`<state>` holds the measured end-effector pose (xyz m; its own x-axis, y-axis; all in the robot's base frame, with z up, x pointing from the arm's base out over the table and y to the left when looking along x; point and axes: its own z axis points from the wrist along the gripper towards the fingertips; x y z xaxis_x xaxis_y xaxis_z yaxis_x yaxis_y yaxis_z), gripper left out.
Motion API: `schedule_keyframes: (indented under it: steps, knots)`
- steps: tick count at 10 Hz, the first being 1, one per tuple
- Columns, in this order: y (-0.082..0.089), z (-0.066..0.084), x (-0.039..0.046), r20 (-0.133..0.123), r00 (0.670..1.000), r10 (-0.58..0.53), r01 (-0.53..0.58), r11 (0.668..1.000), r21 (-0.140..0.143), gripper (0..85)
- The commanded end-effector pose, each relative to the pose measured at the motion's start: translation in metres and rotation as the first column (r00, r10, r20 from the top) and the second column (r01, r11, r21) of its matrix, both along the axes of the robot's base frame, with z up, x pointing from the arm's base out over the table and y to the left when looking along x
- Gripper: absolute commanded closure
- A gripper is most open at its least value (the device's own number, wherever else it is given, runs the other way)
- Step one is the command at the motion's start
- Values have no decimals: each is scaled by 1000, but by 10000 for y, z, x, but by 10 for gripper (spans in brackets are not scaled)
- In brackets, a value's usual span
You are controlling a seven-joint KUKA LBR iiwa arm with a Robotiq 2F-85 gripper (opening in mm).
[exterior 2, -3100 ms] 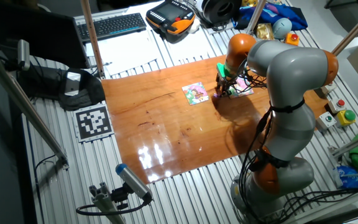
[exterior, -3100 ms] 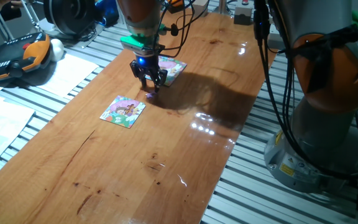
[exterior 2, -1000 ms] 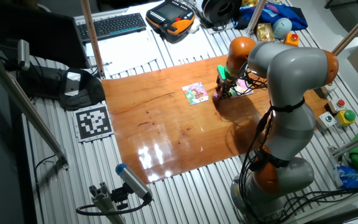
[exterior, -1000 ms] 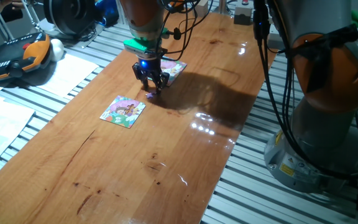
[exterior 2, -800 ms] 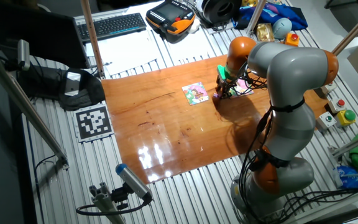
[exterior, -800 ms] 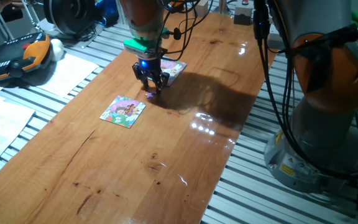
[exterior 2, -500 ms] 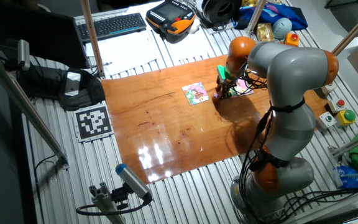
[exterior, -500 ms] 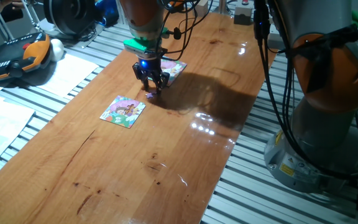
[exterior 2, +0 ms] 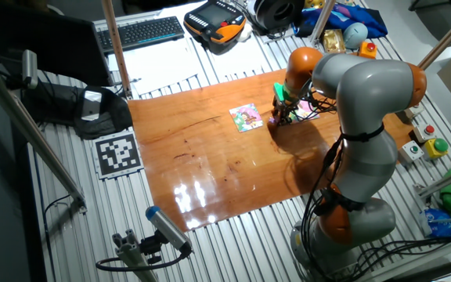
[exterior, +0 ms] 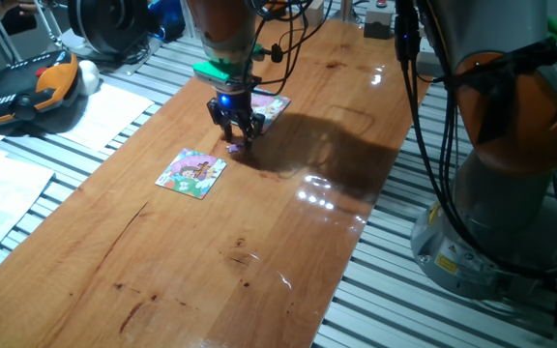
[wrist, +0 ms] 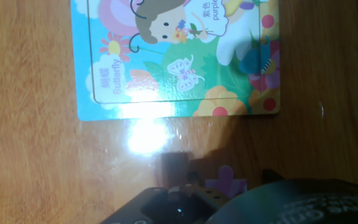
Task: Assemble one piece of a puzzle
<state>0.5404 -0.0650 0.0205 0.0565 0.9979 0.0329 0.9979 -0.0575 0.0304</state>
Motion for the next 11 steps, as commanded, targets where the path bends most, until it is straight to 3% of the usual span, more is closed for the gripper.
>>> schedule_keyframes:
  steps: [1, 11]
  knots:
    - [-1, -4, 1, 0, 1000, -1, 1, 1000, 1, 340]
    - [-2, -30, 5, 0, 1000, 4, -4, 1000, 12, 340]
